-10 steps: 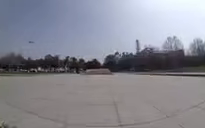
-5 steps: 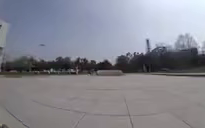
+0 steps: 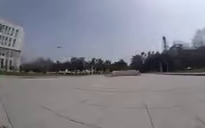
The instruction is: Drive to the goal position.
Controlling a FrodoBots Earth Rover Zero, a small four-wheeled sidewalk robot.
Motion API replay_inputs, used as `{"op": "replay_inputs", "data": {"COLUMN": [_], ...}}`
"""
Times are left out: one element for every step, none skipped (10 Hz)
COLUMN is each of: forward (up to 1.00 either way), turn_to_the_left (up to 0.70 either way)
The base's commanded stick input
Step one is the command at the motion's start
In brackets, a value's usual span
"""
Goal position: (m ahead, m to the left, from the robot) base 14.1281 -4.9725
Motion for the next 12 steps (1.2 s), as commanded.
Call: {"op": "replay_inputs", "data": {"forward": [1.00,1.00,1.00,1.00,1.00,1.00,1.00,1.00,1.00,1.00,1.00,1.00], "turn_to_the_left": [0.00,0.00,0.00,0.00,0.00,0.00,0.00,0.00,0.00,0.00,0.00,0.00]}}
